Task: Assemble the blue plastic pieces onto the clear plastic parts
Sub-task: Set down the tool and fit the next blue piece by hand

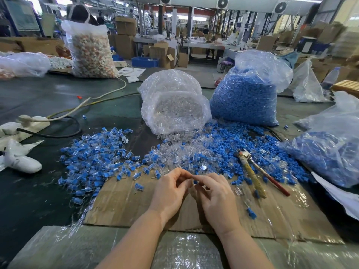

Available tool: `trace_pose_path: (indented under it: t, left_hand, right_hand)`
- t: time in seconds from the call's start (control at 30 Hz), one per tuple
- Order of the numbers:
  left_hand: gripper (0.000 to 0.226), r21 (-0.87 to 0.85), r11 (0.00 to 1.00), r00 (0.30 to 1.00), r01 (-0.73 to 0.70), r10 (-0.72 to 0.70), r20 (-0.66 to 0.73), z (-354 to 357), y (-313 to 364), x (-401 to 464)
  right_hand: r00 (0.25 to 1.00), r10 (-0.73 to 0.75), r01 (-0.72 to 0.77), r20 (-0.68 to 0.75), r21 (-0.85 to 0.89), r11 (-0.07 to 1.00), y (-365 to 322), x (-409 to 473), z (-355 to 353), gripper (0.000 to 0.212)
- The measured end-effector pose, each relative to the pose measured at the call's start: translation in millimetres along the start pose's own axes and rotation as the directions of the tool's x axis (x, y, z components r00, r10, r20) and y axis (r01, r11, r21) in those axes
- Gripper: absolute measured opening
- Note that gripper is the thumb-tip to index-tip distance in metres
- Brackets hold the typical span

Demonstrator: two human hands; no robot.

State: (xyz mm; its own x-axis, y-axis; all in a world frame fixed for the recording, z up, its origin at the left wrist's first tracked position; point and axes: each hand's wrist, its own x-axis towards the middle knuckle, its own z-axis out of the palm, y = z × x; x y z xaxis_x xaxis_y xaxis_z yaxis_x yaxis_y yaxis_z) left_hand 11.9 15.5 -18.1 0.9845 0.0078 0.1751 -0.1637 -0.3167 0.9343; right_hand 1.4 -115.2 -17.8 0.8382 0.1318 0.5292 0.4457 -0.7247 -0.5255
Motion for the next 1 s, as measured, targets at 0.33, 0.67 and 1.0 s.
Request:
trace_pose_path:
  t: [0.33,0.67,1.0]
  left_hand:
    - [0.015,0.027,1.0,1.0,-0.002,0.003,-0.029,1,-1,1]
    - [0.013,0.033,0.998,0.998,0.048,-0.047,-0.041,0,1,2]
    - [0.008,-0.033,0.989,0.988,0.147,-0.148,-0.042,0,8,14]
  right_hand:
    - [1.0,0.01,-0.011,0.017,0.022,1.0,1,1,1,0.02]
    - [0.955,0.207,-0.234,-0.212,-0.114,0.965,17,22,-30,0.032]
    - [0.555,0.825,-0.566,0.106,-0.678,0.468,79,58,-70,0.055]
